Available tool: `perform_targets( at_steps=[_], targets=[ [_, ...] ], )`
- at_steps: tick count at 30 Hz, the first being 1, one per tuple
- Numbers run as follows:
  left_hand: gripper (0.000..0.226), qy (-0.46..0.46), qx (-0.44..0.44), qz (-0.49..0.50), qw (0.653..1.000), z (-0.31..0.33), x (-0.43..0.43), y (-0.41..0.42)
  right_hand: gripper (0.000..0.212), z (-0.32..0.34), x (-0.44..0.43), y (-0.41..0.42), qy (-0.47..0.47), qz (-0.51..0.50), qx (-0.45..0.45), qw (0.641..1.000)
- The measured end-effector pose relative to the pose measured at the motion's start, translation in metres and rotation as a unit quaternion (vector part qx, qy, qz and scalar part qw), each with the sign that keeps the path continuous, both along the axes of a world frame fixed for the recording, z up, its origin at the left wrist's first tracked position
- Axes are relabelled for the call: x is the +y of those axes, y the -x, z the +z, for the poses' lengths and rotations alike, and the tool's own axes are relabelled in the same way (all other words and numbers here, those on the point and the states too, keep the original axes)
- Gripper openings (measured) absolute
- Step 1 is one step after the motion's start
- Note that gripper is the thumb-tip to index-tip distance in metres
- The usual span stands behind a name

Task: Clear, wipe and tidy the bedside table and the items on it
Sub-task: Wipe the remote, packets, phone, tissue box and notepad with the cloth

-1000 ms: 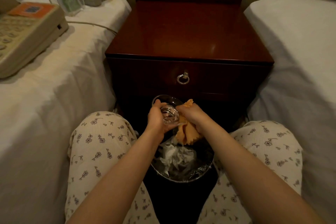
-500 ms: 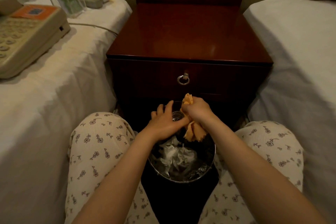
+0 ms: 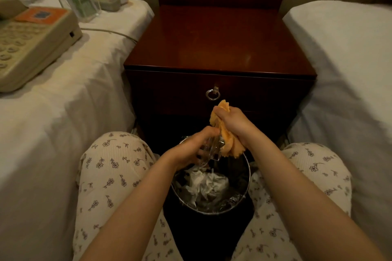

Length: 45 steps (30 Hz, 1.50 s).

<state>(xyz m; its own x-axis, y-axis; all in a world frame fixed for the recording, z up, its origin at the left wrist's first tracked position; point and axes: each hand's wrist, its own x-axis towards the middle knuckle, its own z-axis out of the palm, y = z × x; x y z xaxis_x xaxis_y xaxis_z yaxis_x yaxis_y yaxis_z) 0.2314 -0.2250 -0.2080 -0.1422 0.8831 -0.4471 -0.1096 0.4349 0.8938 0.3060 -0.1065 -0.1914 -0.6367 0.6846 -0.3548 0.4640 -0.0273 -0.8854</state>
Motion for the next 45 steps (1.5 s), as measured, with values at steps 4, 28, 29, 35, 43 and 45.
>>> perform_targets(
  at_steps=[4, 28, 29, 35, 43, 45],
  targets=[
    [0.074, -0.048, -0.128, 0.031, 0.990, -0.006, 0.001, 0.004, 0.039, 0.006, -0.001, 0.002, 0.038, -0.023, -0.026, 0.999],
    [0.075, -0.057, -0.311, 0.372, 0.873, -0.008, 0.016, 0.001, 0.018, 0.004, -0.041, -0.001, -0.154, 0.151, 0.097, 0.972],
    [0.072, -0.040, -0.327, 0.379, 0.865, -0.008, 0.015, 0.001, 0.020, 0.002, -0.042, -0.001, -0.175, 0.155, 0.085, 0.969],
    [0.070, -0.020, -0.392, 0.404, 0.826, -0.004, 0.012, -0.003, 0.017, -0.003, -0.041, -0.003, -0.251, 0.130, -0.001, 0.959],
    [0.091, -0.054, -0.443, 0.356, 0.821, -0.002, 0.010, 0.003, 0.003, -0.009, -0.027, -0.001, -0.129, -0.036, -0.010, 0.991],
    [0.089, -0.053, -0.436, 0.347, 0.829, -0.001, 0.010, 0.001, 0.005, -0.012, -0.024, 0.001, -0.084, -0.073, 0.002, 0.994]
  ],
)
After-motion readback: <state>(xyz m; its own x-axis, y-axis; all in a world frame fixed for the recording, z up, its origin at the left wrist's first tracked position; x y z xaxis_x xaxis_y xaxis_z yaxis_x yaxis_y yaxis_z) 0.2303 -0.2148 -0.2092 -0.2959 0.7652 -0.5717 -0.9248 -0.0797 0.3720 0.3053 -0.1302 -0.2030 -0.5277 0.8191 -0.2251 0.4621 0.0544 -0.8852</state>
